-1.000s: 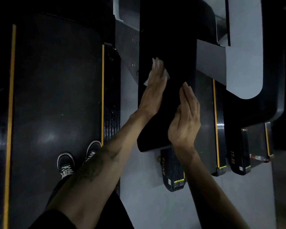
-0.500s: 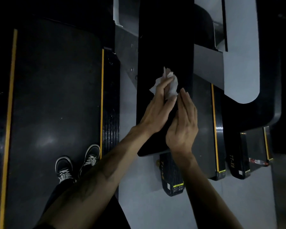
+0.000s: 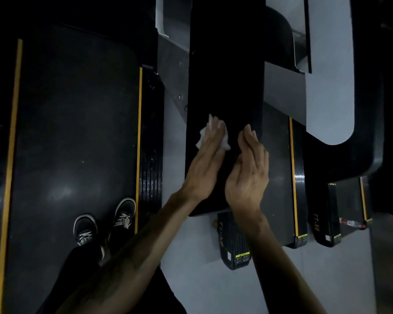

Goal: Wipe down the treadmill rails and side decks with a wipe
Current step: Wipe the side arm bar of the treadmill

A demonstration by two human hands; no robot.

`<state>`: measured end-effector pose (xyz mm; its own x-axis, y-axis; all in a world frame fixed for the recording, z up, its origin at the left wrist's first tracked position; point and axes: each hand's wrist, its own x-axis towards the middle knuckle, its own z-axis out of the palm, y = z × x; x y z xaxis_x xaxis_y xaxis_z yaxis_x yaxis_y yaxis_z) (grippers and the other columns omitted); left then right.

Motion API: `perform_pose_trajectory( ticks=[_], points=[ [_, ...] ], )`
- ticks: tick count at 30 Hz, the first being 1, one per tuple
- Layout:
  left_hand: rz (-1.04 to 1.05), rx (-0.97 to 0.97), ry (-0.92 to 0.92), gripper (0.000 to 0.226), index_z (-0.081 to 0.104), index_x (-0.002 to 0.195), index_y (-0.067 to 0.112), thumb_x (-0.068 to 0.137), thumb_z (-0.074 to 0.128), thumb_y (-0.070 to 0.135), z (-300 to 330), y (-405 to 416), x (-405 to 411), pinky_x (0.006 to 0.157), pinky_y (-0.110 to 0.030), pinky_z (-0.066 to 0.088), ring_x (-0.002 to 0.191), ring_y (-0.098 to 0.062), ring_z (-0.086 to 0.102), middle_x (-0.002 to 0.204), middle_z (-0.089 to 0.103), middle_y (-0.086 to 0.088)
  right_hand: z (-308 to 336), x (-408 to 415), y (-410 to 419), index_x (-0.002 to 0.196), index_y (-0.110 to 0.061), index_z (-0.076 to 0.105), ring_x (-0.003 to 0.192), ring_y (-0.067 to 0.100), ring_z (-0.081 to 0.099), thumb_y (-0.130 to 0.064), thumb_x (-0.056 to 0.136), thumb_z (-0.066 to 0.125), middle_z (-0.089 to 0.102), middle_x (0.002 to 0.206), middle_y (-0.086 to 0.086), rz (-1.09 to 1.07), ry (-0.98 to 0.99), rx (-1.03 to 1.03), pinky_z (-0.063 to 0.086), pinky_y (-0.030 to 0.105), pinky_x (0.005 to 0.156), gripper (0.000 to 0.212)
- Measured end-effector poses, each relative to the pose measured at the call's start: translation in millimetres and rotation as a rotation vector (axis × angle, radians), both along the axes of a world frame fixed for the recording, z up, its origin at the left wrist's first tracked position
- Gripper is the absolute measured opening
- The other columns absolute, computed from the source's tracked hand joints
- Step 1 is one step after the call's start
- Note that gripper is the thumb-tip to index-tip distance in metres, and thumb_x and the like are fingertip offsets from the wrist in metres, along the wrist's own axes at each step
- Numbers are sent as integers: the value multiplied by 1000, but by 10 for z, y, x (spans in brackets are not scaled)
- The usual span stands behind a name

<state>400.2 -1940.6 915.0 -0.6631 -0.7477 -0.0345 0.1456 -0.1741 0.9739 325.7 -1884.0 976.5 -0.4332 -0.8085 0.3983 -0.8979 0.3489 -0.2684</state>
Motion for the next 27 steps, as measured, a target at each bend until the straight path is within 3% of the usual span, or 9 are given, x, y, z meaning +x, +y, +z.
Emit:
perform_pose_trajectory(
  ticks=[7, 10, 16, 21, 24, 27],
  points=[
    [-3, -109, -3, 57, 8, 163, 16, 111, 23, 31, 125, -464, -239, 130, -47, 1, 158, -10, -5, 171, -4, 5, 68, -19, 12, 143, 4, 54, 139, 25, 48, -1, 94, 36, 51, 152, 14, 16, -26, 76, 42, 43, 113, 53],
    [10, -45, -32, 60, 7, 165, 17, 110, 19, 39, 81, -734, -327, 130, -48, 1, 158, -9, -8, 173, -6, 4, 87, -21, -5, 147, 3, 49, 140, 30, 47, -5, 99, 38, 46, 156, 14, 22, 8, 138, 41, 46, 113, 51],
    [0, 146, -35, 60, 5, 165, 30, 111, 25, 45, -163, -584, -241, 130, -50, 1, 157, -3, -8, 171, -4, 17, 125, -4, -81, 153, 5, 39, 151, 31, 34, -9, 98, 48, 35, 162, 17, 4, 72, 280, 35, 50, 119, 57],
    [34, 49, 53, 53, 18, 161, 2, 111, 25, 18, -160, -283, -151, 128, -59, 3, 160, -24, 4, 172, 11, -9, 170, -95, -459, 154, 5, 36, 154, 30, 28, -8, 97, 55, 31, 165, 17, -1, 120, 304, 31, 45, 123, 61],
    [8, 36, 71, 51, 23, 160, 4, 111, 25, 19, -38, -375, -201, 130, -49, 4, 160, -21, 5, 171, 11, -9, 152, -179, -673, 152, 7, 39, 152, 33, 31, -10, 99, 51, 35, 162, 21, 11, 173, 271, 32, 46, 122, 56],
    [-48, 66, 8, 52, 19, 163, 13, 113, 20, 24, 117, -692, -251, 126, -20, 2, 159, -10, -1, 173, 5, 0, 136, -246, -768, 152, 7, 39, 153, 33, 29, -8, 95, 55, 35, 162, 21, 23, 173, 264, 29, 47, 124, 60]
  ],
)
